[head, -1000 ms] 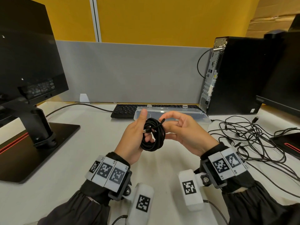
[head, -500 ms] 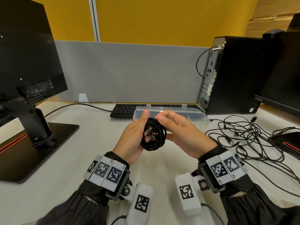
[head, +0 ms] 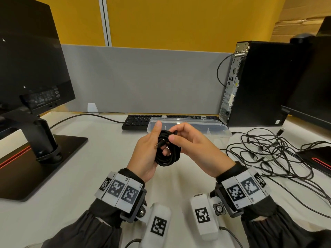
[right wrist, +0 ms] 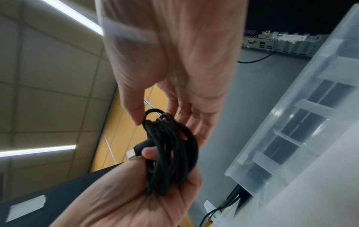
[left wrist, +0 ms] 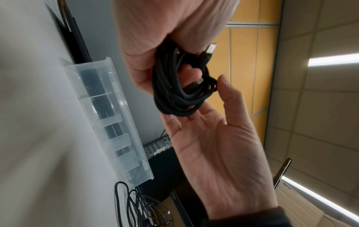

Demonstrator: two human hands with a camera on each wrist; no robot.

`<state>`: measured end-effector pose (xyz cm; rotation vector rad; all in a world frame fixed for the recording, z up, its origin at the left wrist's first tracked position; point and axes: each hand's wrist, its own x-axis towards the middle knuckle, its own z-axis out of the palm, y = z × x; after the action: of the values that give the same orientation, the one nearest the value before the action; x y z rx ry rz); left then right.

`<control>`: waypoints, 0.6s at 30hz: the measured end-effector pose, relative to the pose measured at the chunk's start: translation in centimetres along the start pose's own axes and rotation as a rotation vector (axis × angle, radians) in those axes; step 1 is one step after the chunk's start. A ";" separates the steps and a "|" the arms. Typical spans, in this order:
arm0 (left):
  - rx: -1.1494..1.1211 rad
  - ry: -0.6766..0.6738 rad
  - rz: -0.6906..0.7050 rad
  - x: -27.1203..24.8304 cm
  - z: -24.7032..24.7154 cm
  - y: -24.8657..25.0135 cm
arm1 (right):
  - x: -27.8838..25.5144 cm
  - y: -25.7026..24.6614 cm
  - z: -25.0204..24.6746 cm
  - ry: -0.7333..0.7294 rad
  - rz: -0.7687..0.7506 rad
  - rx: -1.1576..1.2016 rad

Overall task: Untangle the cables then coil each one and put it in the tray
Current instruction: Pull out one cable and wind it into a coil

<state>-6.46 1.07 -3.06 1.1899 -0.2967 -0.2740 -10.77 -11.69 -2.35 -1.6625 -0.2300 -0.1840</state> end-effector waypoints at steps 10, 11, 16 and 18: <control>-0.017 0.071 0.072 0.5 -0.4 -0.3 | -0.3 -1.0 1.2 0.163 -0.167 -0.699; -0.014 0.068 0.071 0.6 -0.4 -0.4 | -0.4 -1.3 1.6 0.197 -0.237 -0.796; -0.013 0.077 0.052 0.9 -0.6 -0.5 | -0.1 -2.4 3.0 0.227 -0.557 -1.456; -0.028 0.043 0.037 0.9 -0.6 -0.4 | 0.1 -2.3 3.2 0.252 -0.605 -1.640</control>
<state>-5.43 1.12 -3.52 1.1596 -0.2762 -0.2194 -11.35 -8.29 -0.42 -3.0856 -0.4338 -1.2971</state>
